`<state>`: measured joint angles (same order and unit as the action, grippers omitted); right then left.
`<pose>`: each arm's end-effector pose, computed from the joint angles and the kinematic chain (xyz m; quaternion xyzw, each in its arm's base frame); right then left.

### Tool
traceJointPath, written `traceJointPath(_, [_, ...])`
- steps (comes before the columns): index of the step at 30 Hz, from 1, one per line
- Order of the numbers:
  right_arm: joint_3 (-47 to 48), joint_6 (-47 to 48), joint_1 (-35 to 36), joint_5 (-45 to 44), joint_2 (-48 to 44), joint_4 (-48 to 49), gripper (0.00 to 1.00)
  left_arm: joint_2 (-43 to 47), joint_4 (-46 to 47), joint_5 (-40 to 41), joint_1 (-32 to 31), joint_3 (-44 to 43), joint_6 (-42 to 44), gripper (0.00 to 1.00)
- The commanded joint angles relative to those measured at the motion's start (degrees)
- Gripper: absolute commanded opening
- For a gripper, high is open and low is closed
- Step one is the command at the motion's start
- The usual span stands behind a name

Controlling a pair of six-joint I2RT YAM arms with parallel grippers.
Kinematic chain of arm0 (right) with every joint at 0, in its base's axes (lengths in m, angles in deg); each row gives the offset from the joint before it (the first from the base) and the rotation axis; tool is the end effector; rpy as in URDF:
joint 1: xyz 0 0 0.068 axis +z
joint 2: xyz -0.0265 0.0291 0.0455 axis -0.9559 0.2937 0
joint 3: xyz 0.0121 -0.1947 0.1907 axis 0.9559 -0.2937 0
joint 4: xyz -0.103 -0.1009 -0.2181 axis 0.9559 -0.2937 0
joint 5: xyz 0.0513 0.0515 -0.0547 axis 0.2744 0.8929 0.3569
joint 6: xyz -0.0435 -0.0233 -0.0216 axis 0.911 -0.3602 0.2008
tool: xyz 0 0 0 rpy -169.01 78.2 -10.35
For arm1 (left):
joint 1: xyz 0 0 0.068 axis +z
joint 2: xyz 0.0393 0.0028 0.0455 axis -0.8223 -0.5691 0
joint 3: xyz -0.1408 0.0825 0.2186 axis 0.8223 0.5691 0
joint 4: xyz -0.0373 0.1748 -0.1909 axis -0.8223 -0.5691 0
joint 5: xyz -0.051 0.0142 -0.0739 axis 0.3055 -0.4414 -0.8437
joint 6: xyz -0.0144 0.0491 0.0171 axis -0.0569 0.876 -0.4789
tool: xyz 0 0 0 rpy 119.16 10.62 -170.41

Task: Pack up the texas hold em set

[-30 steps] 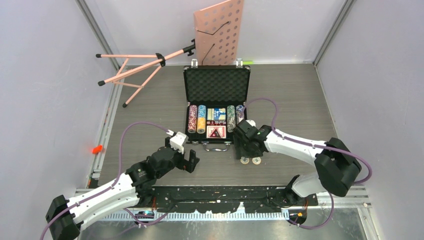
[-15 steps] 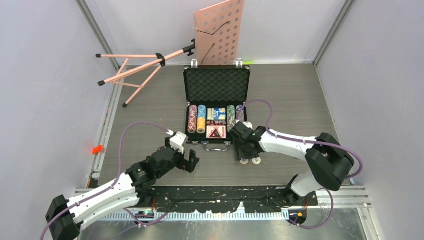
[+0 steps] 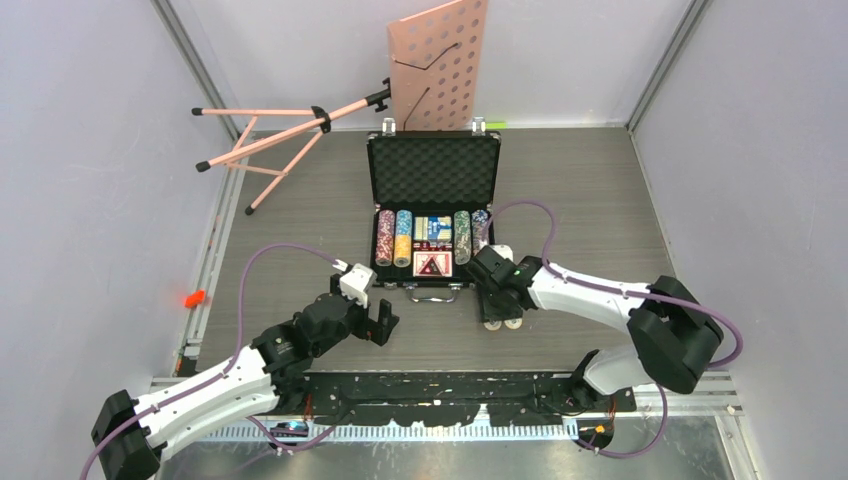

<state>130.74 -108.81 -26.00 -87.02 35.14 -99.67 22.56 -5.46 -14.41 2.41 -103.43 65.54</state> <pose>0.1693 0.1725 0.1653 -0.0655 0.9838 0.0384 0.1626 0.0954 -0.1133 0.1879 0.1818 0.8299 -0.2365 0.4716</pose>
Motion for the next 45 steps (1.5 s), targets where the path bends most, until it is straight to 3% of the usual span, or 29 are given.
traceJointPath(1, [2.42,-1.79,-0.01,-4.49,-4.34,-5.02,0.44,0.82,1.94,0.74,-0.18,-0.99,0.01,0.99])
traceJointPath(10, [-0.29,-5.69,-5.11,-7.91,-10.51,-8.41,0.41,1.79,1.68,0.74,-0.18,-0.74,-0.12,0.99])
traceJointPath(18, [-1.55,-7.38,-6.87,-7.42,-7.47,-7.03,0.41,2.03,1.65,0.56,-0.18,-0.73,-0.12,0.99])
traceJointPath(28, [-1.84,-8.72,-6.93,-7.74,-5.01,-6.38,0.49,2.23,1.64,0.47,-0.19,-0.65,-0.12,0.99])
traceJointPath(37, [-2.95,-10.2,-6.93,-6.69,-5.01,-5.47,0.68,2.47,1.64,0.21,-0.18,-0.61,-0.03,0.99])
traceJointPath(45, [-4.41,-11.25,-6.93,-4.34,-2.93,-4.0,0.66,2.41,1.8,0.12,-0.18,-0.55,0.06,0.99])
